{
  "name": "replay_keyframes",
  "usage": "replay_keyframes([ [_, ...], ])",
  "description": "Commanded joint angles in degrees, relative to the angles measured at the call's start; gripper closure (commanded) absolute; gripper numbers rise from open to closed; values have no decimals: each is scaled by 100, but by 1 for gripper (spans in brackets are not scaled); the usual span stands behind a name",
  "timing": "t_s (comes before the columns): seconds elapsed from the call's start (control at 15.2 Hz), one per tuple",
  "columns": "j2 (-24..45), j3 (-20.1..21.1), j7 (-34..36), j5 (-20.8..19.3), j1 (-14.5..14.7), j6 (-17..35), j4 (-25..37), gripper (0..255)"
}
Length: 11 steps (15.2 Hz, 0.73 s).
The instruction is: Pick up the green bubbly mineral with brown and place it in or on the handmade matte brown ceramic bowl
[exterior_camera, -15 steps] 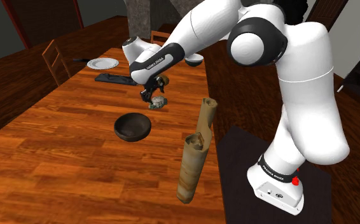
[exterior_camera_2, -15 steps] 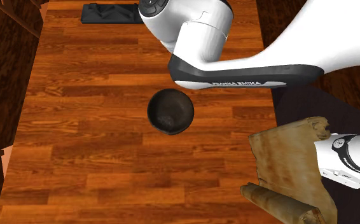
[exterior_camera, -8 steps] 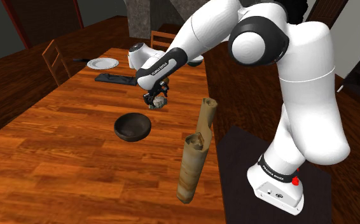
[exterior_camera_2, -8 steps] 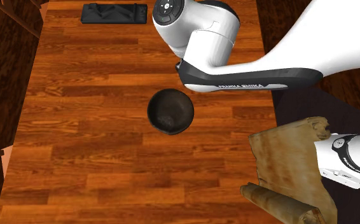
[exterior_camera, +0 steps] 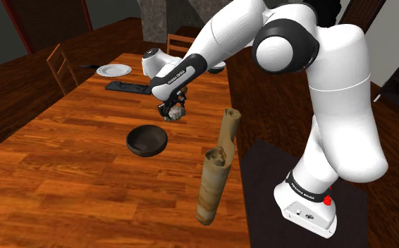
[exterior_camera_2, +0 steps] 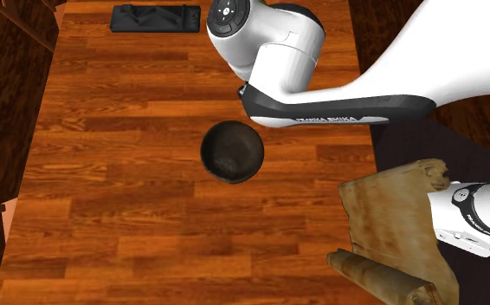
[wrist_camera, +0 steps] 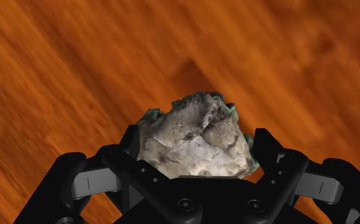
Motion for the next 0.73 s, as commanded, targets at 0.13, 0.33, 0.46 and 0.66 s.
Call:
replay_keyframes([
  [0.13, 43, -24, 22, -12, -13, -37, -8, 255],
  [0.33, 102, -9, 34, 6, -13, -44, 49, 255],
  [0.46, 231, 17, 27, 45, -38, -63, 190, 255],
  [0.66, 9, -33, -7, -26, -37, -30, -39, 255],
])
